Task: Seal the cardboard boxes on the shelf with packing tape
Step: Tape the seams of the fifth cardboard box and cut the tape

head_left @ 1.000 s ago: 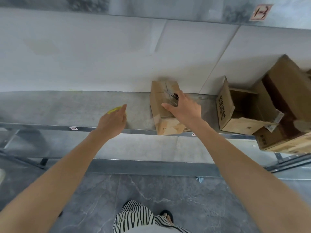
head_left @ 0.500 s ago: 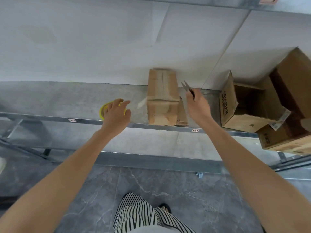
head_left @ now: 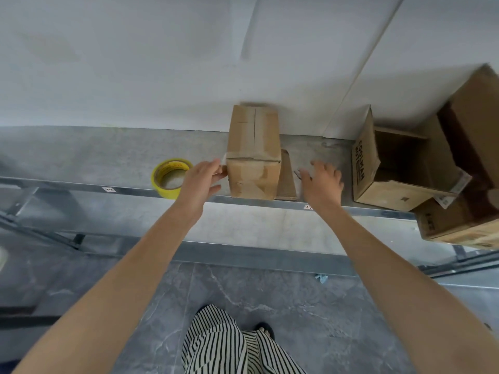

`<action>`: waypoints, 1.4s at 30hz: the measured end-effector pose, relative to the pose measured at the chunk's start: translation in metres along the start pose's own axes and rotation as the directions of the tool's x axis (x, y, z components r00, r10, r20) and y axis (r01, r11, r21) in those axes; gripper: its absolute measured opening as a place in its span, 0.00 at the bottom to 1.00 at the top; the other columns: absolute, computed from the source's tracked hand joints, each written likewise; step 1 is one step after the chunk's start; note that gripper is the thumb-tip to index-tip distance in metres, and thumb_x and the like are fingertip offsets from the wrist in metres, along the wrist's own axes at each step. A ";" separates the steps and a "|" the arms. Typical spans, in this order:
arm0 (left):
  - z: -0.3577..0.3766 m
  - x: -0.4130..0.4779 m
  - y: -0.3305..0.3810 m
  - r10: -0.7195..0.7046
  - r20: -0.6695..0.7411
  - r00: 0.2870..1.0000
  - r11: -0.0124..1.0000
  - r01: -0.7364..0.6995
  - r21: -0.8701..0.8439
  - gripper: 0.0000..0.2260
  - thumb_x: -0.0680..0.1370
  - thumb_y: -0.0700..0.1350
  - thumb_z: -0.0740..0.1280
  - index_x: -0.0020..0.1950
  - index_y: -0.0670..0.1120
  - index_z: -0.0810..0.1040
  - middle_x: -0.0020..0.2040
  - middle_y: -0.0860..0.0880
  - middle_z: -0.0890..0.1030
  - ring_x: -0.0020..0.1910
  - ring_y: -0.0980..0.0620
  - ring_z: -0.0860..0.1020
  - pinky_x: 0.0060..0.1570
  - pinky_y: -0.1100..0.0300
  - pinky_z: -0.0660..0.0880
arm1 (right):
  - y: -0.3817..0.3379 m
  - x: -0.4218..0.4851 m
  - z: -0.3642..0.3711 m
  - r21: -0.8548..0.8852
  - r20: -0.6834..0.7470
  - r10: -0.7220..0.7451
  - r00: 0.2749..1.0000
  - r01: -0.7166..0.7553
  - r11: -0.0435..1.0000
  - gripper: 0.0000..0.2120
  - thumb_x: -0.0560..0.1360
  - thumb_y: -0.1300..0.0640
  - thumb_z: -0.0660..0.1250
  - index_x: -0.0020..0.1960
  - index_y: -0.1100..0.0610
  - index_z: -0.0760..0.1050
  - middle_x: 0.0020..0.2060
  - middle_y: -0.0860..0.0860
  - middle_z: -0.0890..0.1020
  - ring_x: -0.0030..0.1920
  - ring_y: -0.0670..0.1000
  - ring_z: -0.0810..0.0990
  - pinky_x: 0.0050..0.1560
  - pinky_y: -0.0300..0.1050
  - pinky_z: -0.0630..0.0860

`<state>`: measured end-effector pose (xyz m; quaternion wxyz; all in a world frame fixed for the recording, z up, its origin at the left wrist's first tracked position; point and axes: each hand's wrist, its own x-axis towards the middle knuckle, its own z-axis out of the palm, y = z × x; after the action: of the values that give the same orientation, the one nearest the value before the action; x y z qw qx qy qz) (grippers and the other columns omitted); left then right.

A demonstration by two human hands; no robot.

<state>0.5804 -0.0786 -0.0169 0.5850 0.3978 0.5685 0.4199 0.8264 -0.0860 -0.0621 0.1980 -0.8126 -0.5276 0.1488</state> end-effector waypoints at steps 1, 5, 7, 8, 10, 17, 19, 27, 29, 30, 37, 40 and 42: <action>0.002 0.001 0.000 0.018 -0.012 1.000 1.000 -0.018 0.004 0.07 0.80 0.47 0.62 0.45 0.45 0.74 0.50 0.51 0.82 0.52 0.57 0.81 0.60 0.50 0.73 | -0.011 -0.002 -0.003 0.185 -0.018 -0.013 1.000 0.016 0.983 0.21 0.80 0.47 0.56 0.70 0.54 0.66 0.69 0.55 0.68 0.68 0.56 0.66 0.65 0.52 0.64; 0.012 0.003 -0.003 0.114 -0.078 0.990 0.992 -0.109 0.062 0.08 0.79 0.46 0.62 0.41 0.47 0.72 0.42 0.52 0.82 0.47 0.57 0.82 0.56 0.50 0.75 | -0.060 -0.021 -0.013 0.619 0.037 -0.166 0.985 0.108 0.778 0.30 0.76 0.34 0.55 0.74 0.44 0.57 0.73 0.47 0.64 0.69 0.48 0.66 0.67 0.47 0.63; 0.018 0.004 -0.008 0.175 -0.118 0.977 0.977 -0.157 0.147 0.09 0.79 0.45 0.62 0.39 0.46 0.71 0.42 0.47 0.82 0.48 0.49 0.81 0.56 0.45 0.76 | -0.071 -0.028 -0.011 0.572 0.074 -0.232 0.970 0.150 0.806 0.28 0.78 0.37 0.54 0.75 0.43 0.56 0.73 0.47 0.65 0.70 0.49 0.65 0.70 0.48 0.62; 0.020 0.004 -0.013 0.200 -0.137 0.970 0.968 -0.174 0.180 0.10 0.79 0.44 0.62 0.38 0.45 0.70 0.42 0.43 0.81 0.48 0.45 0.80 0.56 0.42 0.75 | -0.072 -0.031 -0.010 0.524 0.084 -0.241 0.967 0.163 0.836 0.26 0.79 0.41 0.54 0.75 0.44 0.57 0.72 0.49 0.67 0.69 0.50 0.67 0.70 0.50 0.64; 0.023 0.005 -0.022 0.236 -0.164 0.958 0.961 -0.204 0.187 0.11 0.79 0.43 0.63 0.37 0.44 0.69 0.40 0.42 0.77 0.45 0.43 0.78 0.54 0.40 0.75 | -0.067 -0.033 -0.007 0.474 0.093 -0.240 0.966 0.169 0.864 0.24 0.81 0.45 0.54 0.75 0.46 0.57 0.67 0.52 0.71 0.65 0.52 0.71 0.66 0.53 0.69; 0.030 0.009 -0.030 0.350 -0.175 0.920 0.915 -0.295 0.276 0.09 0.79 0.39 0.62 0.57 0.49 0.68 0.41 0.55 0.77 0.42 0.49 0.78 0.42 0.57 0.77 | -0.064 -0.031 -0.006 0.551 0.055 -0.199 0.979 0.136 0.823 0.21 0.80 0.47 0.58 0.72 0.46 0.64 0.57 0.42 0.73 0.48 0.38 0.74 0.55 0.38 0.70; 0.026 0.011 -0.027 0.329 -0.137 0.934 0.913 -0.277 0.300 0.11 0.79 0.38 0.61 0.60 0.46 0.70 0.41 0.52 0.77 0.42 0.46 0.79 0.45 0.51 0.77 | -0.063 -0.029 -0.006 0.584 0.037 -0.188 0.981 0.132 0.801 0.19 0.81 0.49 0.57 0.71 0.48 0.67 0.63 0.45 0.74 0.57 0.42 0.74 0.58 0.37 0.69; 0.038 0.005 0.001 0.373 0.138 0.918 0.844 -0.397 0.361 0.19 0.83 0.51 0.54 0.74 0.52 0.63 0.69 0.51 0.69 0.68 0.54 0.66 0.62 0.67 0.59 | -0.061 -0.021 -0.020 0.587 0.106 -0.255 0.961 0.146 0.796 0.17 0.82 0.57 0.53 0.68 0.50 0.72 0.59 0.45 0.78 0.55 0.45 0.77 0.59 0.43 0.73; 0.043 0.005 0.000 0.351 0.133 0.927 0.809 -0.371 0.455 0.22 0.82 0.52 0.55 0.76 0.50 0.59 0.74 0.50 0.62 0.70 0.54 0.62 0.56 0.73 0.55 | -0.060 -0.022 -0.018 0.555 0.109 -0.272 0.956 0.169 0.815 0.17 0.82 0.55 0.54 0.69 0.49 0.71 0.60 0.47 0.78 0.61 0.48 0.75 0.64 0.48 0.71; 0.043 0.006 -0.001 0.365 0.116 0.924 0.795 -0.374 0.477 0.23 0.82 0.52 0.56 0.76 0.49 0.59 0.74 0.49 0.60 0.70 0.53 0.63 0.57 0.72 0.56 | -0.058 -0.023 -0.018 0.539 0.100 -0.280 0.955 0.185 0.822 0.17 0.82 0.54 0.54 0.69 0.49 0.71 0.59 0.46 0.79 0.61 0.49 0.75 0.63 0.47 0.71; 0.035 0.009 -0.009 0.526 0.148 0.837 0.480 -0.437 0.761 0.26 0.80 0.56 0.59 0.74 0.46 0.62 0.72 0.45 0.66 0.64 0.42 0.72 0.56 0.51 0.71 | -0.048 -0.024 -0.013 0.427 0.136 -0.394 0.909 0.305 0.851 0.24 0.80 0.40 0.51 0.74 0.46 0.61 0.64 0.50 0.77 0.55 0.48 0.78 0.55 0.44 0.75; 0.033 0.007 -0.009 0.579 0.178 0.796 0.373 -0.453 0.810 0.26 0.79 0.54 0.62 0.73 0.42 0.65 0.70 0.41 0.69 0.57 0.37 0.76 0.48 0.46 0.74 | -0.044 -0.031 -0.008 0.318 0.145 -0.496 0.856 0.435 0.843 0.34 0.76 0.33 0.49 0.77 0.49 0.52 0.73 0.50 0.66 0.63 0.54 0.75 0.60 0.51 0.73; 0.031 0.007 -0.008 0.590 0.212 0.779 0.303 -0.457 0.836 0.27 0.78 0.54 0.63 0.72 0.40 0.66 0.70 0.40 0.69 0.54 0.36 0.77 0.45 0.46 0.76 | -0.044 -0.032 -0.009 0.198 0.135 -0.513 0.848 0.484 0.852 0.36 0.75 0.32 0.45 0.77 0.49 0.50 0.75 0.49 0.61 0.61 0.57 0.76 0.56 0.52 0.75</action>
<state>0.6119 -0.0739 -0.0258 0.0995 0.7647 0.5740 0.2753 0.7828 -0.1004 -0.0320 0.2434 -0.6121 -0.7234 0.2069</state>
